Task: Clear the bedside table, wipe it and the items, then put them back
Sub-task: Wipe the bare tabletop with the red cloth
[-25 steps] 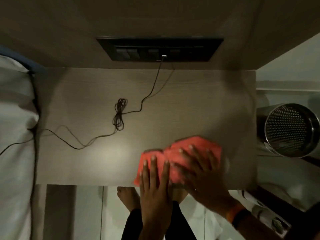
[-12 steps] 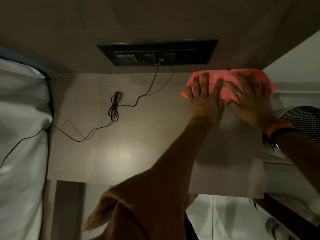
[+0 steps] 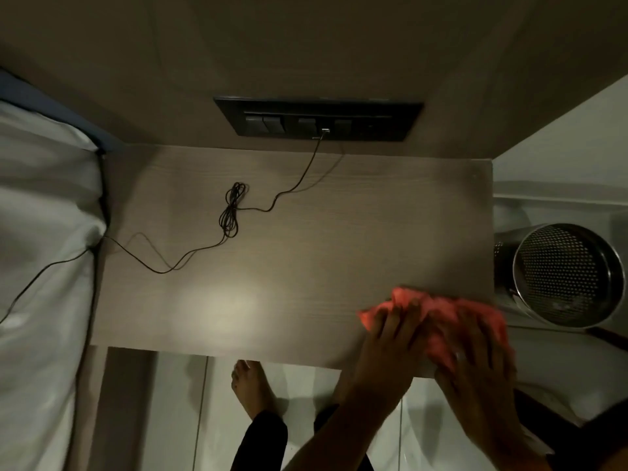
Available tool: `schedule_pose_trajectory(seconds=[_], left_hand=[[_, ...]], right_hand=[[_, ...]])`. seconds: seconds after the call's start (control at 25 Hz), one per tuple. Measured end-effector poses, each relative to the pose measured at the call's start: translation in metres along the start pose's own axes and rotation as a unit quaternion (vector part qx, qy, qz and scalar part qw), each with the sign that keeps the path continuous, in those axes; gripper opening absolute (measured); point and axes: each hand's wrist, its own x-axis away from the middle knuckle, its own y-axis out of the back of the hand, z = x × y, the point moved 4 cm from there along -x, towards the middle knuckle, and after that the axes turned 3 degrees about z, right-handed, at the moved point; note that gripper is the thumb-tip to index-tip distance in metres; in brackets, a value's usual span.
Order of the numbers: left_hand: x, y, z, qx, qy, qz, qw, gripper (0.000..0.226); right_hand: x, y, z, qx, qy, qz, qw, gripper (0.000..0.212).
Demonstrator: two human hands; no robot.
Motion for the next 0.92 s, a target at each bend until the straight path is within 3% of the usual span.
schedule_pose_trajectory(seconds=[0.04, 0.16, 0.2, 0.32, 0.36, 0.44, 0.48, 0.56, 0.64, 0.68, 0.72, 0.76, 0.84, 0.92], left_hand=[[0.011, 0.0, -0.004, 0.012, -0.011, 0.004, 1.0, 0.044], [0.034, 0.004, -0.009, 0.072, -0.008, 0.039, 0.997, 0.021], [0.043, 0.009, -0.007, 0.098, 0.003, 0.064, 0.993, 0.018], [0.071, 0.028, 0.02, 0.224, 0.115, 0.104, 0.962, 0.029], [0.084, 0.035, 0.041, 0.209, 0.148, 0.12, 0.959, 0.035], [0.11, 0.034, 0.083, 0.15, 0.176, 0.205, 0.951, 0.038], [0.122, 0.038, 0.114, 0.153, 0.227, 0.242, 0.931, 0.044], [0.136, 0.053, 0.174, 0.218, 0.318, 0.324, 0.864, 0.054], [0.12, 0.093, 0.211, 0.29, 0.251, 0.318, 0.867, 0.044], [0.109, 0.117, 0.223, 0.281, 0.213, 0.292, 0.889, 0.042], [0.098, 0.139, 0.232, 0.238, 0.181, 0.242, 0.923, 0.045], [0.094, 0.152, 0.242, 0.162, 0.166, 0.157, 0.96, 0.053], [0.1, 0.158, 0.247, 0.043, 0.168, 0.004, 0.985, 0.066], [0.109, 0.133, 0.224, 0.012, 0.135, -0.018, 0.991, 0.063]], right_hand=[[0.011, 0.001, 0.002, -0.001, -0.006, -0.002, 1.0, 0.066], [0.024, 0.012, 0.008, -0.005, 0.013, -0.003, 1.0, 0.096], [0.029, 0.013, 0.015, -0.009, 0.029, 0.012, 0.999, 0.097], [0.033, 0.019, 0.05, -0.056, 0.035, 0.112, 0.992, 0.079], [0.028, 0.024, 0.061, -0.109, 0.017, 0.158, 0.981, 0.071], [0.011, 0.035, 0.091, -0.236, -0.019, 0.293, 0.927, 0.043], [-0.003, 0.039, 0.108, -0.284, -0.029, 0.343, 0.895, 0.031], [-0.039, 0.043, 0.143, -0.307, -0.016, 0.407, 0.86, 0.028], [-0.065, 0.048, 0.168, -0.328, 0.0, 0.451, 0.83, 0.037], [-0.076, 0.05, 0.173, -0.348, -0.005, 0.444, 0.825, 0.038], [-0.088, 0.053, 0.177, -0.359, -0.017, 0.4, 0.843, 0.037], [-0.099, 0.06, 0.18, -0.346, -0.018, 0.311, 0.885, 0.034], [-0.1, 0.072, 0.182, -0.195, 0.037, 0.08, 0.977, 0.037], [-0.074, 0.059, 0.195, -0.054, 0.126, -0.068, 0.988, 0.046]])
